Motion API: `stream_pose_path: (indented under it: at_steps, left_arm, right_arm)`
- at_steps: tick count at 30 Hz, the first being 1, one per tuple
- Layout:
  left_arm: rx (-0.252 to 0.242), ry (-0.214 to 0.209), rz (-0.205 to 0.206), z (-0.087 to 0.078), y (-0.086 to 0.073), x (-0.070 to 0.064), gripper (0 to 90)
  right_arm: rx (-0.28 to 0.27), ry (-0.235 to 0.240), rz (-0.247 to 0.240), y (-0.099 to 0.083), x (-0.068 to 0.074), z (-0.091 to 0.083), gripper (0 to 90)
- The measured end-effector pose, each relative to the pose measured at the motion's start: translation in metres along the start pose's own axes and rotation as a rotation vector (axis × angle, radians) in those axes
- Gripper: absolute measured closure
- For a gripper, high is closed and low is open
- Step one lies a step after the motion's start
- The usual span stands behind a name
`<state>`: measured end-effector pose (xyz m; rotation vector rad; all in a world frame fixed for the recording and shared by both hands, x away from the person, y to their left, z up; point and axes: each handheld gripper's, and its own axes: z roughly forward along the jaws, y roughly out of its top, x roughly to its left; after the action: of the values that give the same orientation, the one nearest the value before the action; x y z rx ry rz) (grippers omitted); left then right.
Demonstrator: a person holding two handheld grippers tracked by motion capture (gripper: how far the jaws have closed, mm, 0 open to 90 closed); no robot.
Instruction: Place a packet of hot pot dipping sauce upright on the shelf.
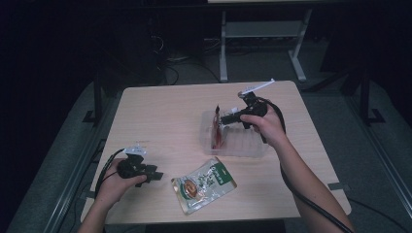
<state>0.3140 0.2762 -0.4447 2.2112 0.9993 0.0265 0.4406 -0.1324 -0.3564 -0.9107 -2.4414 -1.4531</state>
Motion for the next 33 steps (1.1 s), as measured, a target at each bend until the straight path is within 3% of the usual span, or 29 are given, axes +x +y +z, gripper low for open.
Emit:
stream_pose_path:
  at_steps: [11,23,30,33]
  left_arm:
    - [-0.001,0.0,0.0,0.001,0.0,0.0,51.6]
    - [0.007,-0.005,0.005,0.002,0.0,-0.001,51.5]
    - [0.008,-0.005,0.009,0.002,0.0,-0.001,51.4]
    - [0.005,-0.009,0.016,0.002,0.0,-0.002,51.8]
  right_arm:
    - [0.008,-0.009,0.029,-0.007,-0.011,0.009,90.0]
    - [0.027,-0.025,0.042,-0.012,-0.014,0.015,89.2]
    - [0.005,-0.021,0.028,-0.012,-0.008,0.006,75.1]
    - [-0.002,-0.024,0.021,-0.014,-0.004,-0.001,64.9]
